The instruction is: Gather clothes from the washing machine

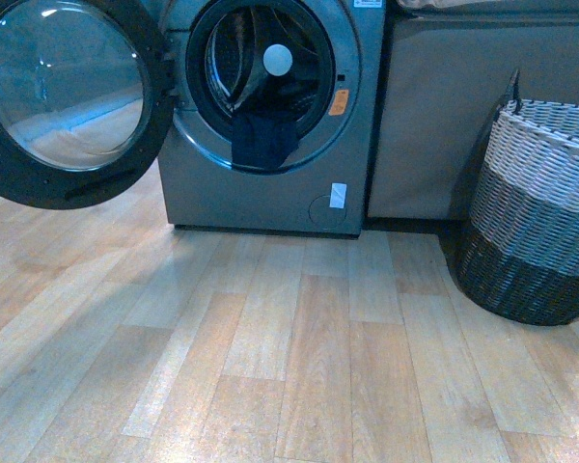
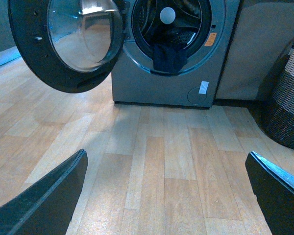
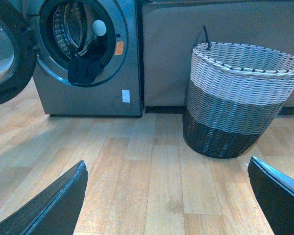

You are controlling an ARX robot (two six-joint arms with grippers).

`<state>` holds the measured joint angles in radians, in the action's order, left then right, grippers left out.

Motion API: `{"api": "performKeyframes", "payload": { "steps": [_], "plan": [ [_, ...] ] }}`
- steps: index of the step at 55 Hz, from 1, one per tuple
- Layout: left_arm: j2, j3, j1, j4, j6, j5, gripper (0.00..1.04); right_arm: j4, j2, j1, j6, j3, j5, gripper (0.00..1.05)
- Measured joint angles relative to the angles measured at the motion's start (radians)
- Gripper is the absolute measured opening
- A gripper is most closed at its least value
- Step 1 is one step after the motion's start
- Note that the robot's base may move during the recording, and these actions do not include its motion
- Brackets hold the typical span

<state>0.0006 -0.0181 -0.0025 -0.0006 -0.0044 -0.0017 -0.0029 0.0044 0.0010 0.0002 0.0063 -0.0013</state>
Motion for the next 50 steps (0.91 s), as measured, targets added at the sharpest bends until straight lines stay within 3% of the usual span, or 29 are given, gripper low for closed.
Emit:
{"api": "performKeyframes", "payload": {
  "steps": [50],
  "plan": [
    [0.0,0.0,0.0,0.0,0.0,0.0,0.98,0.0,0.0,0.0,0.0,0.0,0.0,0.97]
  ]
}}
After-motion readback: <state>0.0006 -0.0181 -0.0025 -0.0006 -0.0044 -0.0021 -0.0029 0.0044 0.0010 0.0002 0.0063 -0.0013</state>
